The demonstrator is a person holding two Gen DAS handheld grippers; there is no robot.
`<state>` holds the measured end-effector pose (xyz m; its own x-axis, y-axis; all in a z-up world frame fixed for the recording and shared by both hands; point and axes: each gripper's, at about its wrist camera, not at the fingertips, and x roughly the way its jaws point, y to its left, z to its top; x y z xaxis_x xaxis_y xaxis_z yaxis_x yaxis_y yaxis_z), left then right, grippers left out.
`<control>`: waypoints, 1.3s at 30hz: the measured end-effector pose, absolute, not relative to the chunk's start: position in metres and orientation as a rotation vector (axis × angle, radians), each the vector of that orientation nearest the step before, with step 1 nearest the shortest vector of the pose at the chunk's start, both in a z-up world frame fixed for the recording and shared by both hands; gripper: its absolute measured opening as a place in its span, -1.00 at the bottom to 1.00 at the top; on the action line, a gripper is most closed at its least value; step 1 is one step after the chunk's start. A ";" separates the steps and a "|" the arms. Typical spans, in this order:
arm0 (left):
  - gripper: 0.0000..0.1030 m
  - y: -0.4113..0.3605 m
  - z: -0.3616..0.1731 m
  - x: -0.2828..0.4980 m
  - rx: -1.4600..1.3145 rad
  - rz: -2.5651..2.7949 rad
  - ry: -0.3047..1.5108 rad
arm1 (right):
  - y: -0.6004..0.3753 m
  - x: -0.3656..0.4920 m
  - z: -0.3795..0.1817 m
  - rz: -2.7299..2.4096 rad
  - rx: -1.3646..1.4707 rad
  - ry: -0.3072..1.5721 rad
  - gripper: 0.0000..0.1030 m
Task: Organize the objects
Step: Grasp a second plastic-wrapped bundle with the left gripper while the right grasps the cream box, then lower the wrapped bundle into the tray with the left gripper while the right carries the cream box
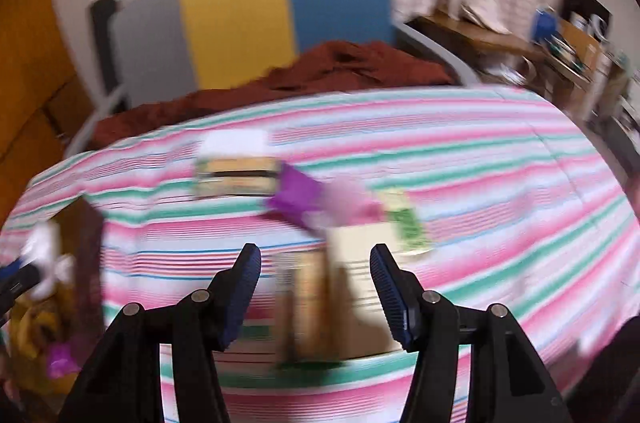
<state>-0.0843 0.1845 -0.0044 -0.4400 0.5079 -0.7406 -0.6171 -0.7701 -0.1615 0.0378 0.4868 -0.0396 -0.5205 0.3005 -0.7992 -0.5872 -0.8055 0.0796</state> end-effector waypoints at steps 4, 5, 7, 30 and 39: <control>-0.36 0.161 -0.005 -0.073 -1.079 2.235 0.134 | 0.507 0.035 -0.060 2.246 -1.189 0.558 0.12; -0.36 0.156 -0.006 -0.070 -1.082 2.241 0.128 | 0.507 0.034 -0.064 2.244 -1.199 0.568 0.12; -0.35 0.145 -0.008 -0.064 -1.086 2.255 0.121 | 0.505 0.031 -0.069 2.255 -1.204 0.569 0.12; -0.35 0.055 -0.022 -0.030 -1.157 2.400 -0.023 | 0.492 0.028 -0.083 2.203 -1.286 0.426 -0.03; -0.35 0.019 -0.031 -0.028 -1.207 2.469 -0.086 | 0.488 0.046 -0.063 2.184 -1.173 0.382 -0.03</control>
<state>-0.0285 0.0186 -0.0309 -0.5536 0.3691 -0.7465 -0.3166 -0.9224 -0.2213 0.0458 0.4877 -0.0630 -0.4111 0.3868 -0.8255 -0.6440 -0.7641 -0.0373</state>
